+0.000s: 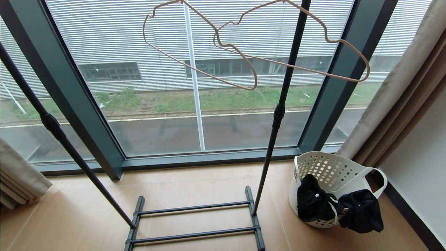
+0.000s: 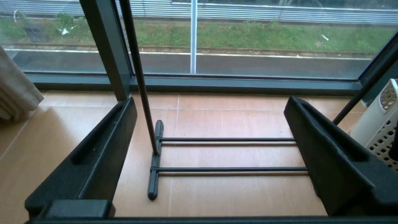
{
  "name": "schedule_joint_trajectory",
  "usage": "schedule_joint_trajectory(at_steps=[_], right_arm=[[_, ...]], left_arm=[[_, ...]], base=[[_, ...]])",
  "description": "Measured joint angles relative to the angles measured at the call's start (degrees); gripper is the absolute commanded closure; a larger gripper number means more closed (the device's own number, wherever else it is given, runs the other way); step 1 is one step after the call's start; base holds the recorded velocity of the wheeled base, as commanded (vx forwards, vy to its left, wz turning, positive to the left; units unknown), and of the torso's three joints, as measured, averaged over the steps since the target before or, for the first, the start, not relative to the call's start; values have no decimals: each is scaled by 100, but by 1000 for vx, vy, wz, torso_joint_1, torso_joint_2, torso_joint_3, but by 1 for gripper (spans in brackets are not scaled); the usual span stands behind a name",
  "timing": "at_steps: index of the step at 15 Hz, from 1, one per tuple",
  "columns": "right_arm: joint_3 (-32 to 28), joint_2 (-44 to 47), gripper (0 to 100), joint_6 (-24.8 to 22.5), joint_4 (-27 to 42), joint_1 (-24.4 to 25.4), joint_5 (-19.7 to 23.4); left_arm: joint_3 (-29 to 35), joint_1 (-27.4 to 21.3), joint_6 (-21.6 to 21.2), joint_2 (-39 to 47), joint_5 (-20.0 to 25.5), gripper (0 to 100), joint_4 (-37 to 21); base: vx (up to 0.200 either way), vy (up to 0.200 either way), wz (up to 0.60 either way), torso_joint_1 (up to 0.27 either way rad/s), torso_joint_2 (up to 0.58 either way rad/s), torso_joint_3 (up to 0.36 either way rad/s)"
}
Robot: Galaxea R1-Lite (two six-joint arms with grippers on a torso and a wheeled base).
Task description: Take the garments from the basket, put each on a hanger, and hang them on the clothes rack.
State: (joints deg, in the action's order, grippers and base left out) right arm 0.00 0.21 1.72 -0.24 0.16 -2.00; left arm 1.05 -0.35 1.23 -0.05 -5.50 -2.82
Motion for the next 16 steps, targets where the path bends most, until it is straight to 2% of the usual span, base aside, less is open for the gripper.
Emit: schedule_joint_trajectory(at_steps=[8,16], right_arm=[[0,-2,0,-93,13,0,23],[-5,0,0,-94,22,-2,23]], left_arm=[[0,-9,-12,0,88,0,-5],[0,-9,22,0,85,0,-13]], base=[[0,0,0,-3,13,9],[0,0,0,-109,414,295]])
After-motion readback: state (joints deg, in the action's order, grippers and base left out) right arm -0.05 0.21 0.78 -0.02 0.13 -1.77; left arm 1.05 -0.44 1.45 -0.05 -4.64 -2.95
